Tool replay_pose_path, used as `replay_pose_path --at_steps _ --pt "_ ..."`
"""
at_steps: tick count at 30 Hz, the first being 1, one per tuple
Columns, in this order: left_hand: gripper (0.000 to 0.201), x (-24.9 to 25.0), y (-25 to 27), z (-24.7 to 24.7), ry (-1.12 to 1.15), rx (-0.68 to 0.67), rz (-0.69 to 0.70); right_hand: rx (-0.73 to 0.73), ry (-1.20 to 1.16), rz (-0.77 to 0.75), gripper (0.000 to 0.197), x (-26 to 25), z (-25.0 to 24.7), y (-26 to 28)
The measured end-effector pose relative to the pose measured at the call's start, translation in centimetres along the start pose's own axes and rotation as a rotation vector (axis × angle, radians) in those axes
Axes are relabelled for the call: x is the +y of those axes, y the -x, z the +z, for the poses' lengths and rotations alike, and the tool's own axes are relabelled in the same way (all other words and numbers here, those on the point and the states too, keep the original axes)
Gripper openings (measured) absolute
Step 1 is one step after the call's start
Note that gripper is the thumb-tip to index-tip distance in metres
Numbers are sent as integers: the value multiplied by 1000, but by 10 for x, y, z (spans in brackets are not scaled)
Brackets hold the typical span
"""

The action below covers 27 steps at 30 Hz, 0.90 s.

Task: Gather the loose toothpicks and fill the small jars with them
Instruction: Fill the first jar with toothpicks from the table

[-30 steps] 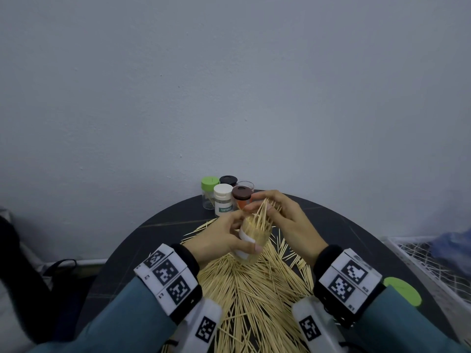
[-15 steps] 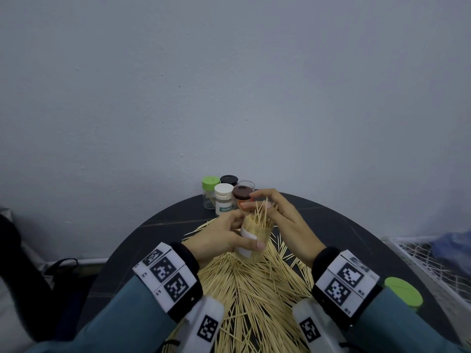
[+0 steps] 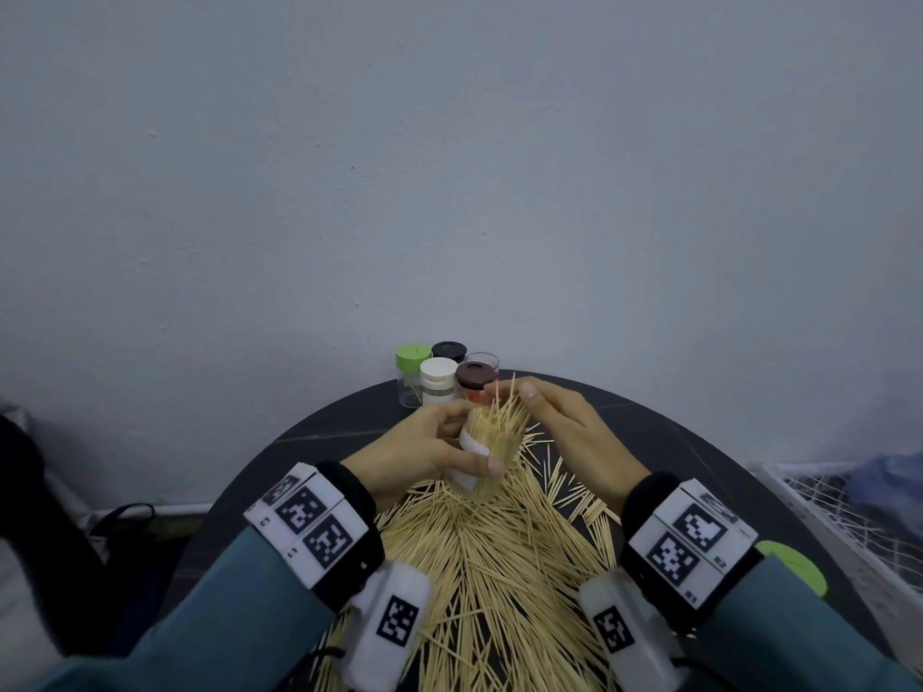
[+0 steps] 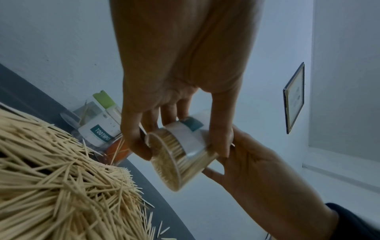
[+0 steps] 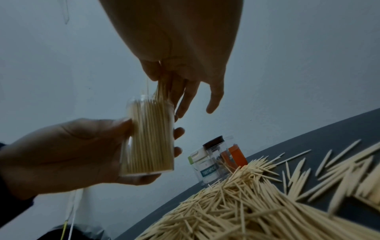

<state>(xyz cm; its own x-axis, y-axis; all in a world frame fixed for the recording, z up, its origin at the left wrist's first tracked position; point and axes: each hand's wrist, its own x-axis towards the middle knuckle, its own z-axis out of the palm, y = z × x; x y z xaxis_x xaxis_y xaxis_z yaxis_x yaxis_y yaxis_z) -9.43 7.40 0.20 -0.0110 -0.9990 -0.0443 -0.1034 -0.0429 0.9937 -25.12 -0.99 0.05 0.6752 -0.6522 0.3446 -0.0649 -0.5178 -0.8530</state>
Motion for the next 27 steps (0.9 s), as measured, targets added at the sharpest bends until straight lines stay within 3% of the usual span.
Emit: replay_pose_path --at_steps 5,12,16,21,27 --pt "44 -2 1 6 -49 -48 -21 -93 -33 73 43 -1 6 3" --pt "39 -1 0 -1 7 89 31 -94 38 91 41 -7 3 4" --pt "42 -2 0 0 5 85 20 -83 47 70 45 -12 4 4" --pt "46 -2 0 -2 2 100 19 -170 161 106 46 -13 4 7" --pt "44 -3 -2 -3 -29 105 28 -187 69 127 48 -15 7 8"
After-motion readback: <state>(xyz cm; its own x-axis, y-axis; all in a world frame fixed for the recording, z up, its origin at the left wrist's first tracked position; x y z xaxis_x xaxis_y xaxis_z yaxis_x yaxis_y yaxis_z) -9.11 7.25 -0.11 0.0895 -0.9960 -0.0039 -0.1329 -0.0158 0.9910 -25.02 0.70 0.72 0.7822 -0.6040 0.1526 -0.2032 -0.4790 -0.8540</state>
